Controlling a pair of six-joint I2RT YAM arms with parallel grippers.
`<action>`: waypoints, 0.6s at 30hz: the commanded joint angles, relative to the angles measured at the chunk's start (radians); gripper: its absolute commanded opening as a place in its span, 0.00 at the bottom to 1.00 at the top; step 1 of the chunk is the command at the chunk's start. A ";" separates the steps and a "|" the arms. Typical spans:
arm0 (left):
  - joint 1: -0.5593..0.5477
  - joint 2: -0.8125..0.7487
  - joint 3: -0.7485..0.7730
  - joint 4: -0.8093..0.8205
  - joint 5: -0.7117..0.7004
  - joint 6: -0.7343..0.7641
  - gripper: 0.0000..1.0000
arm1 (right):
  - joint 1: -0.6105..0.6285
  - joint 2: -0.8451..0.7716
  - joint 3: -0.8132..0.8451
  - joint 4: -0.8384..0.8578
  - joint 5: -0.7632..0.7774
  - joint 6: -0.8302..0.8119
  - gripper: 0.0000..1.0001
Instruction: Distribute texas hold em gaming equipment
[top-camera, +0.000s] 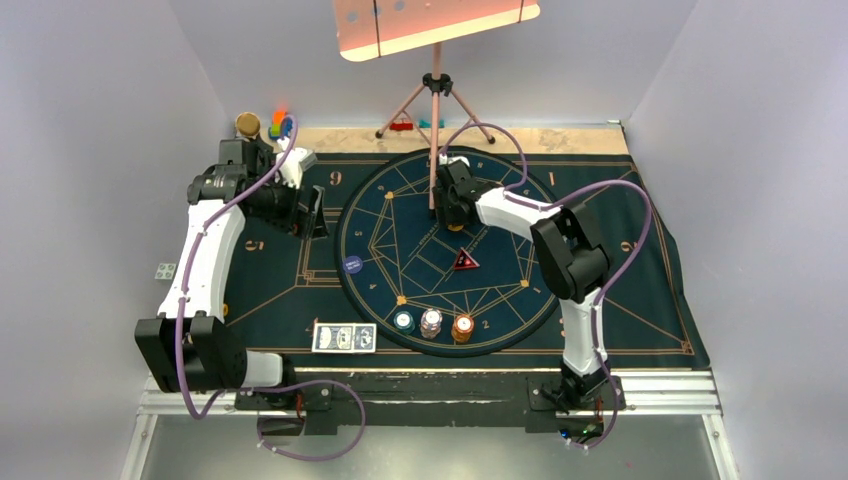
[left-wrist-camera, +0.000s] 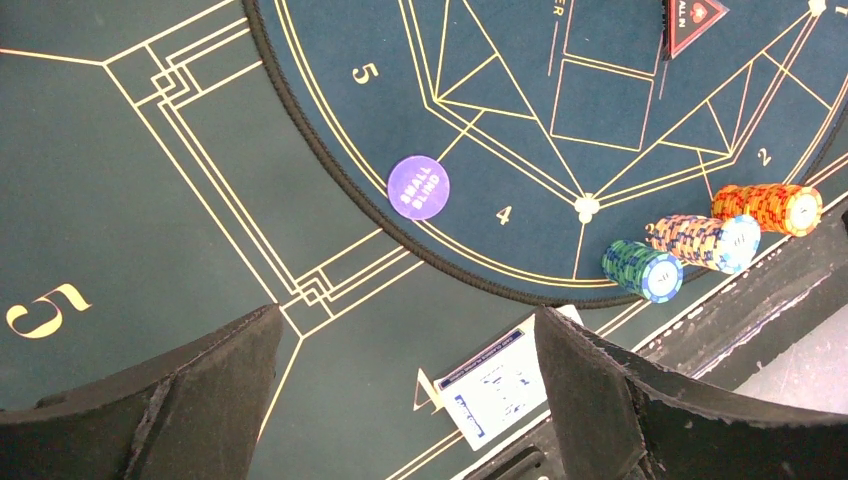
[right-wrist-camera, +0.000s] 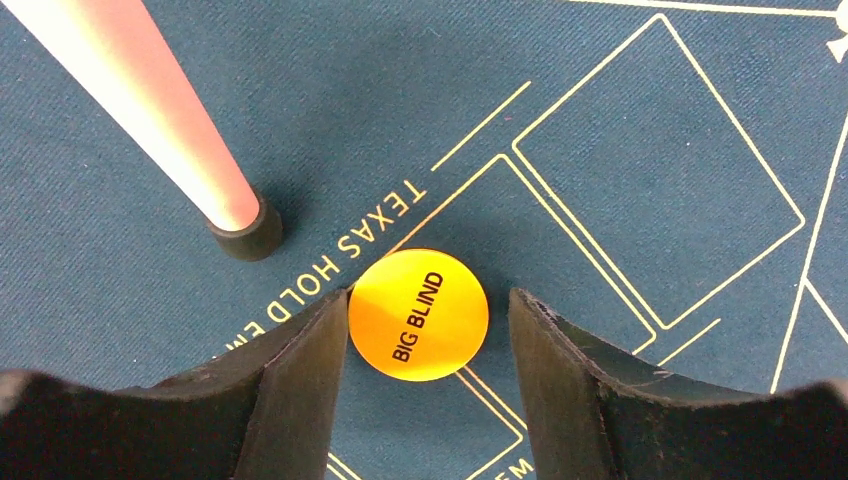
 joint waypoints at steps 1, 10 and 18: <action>0.008 -0.009 0.041 -0.019 0.021 0.024 1.00 | -0.009 0.036 0.006 -0.033 0.087 0.004 0.61; 0.008 -0.009 0.045 -0.032 0.019 0.045 1.00 | -0.044 -0.001 -0.016 -0.127 0.171 0.065 0.45; 0.008 -0.010 0.049 -0.049 0.017 0.063 1.00 | -0.160 -0.090 -0.055 -0.129 0.145 0.093 0.42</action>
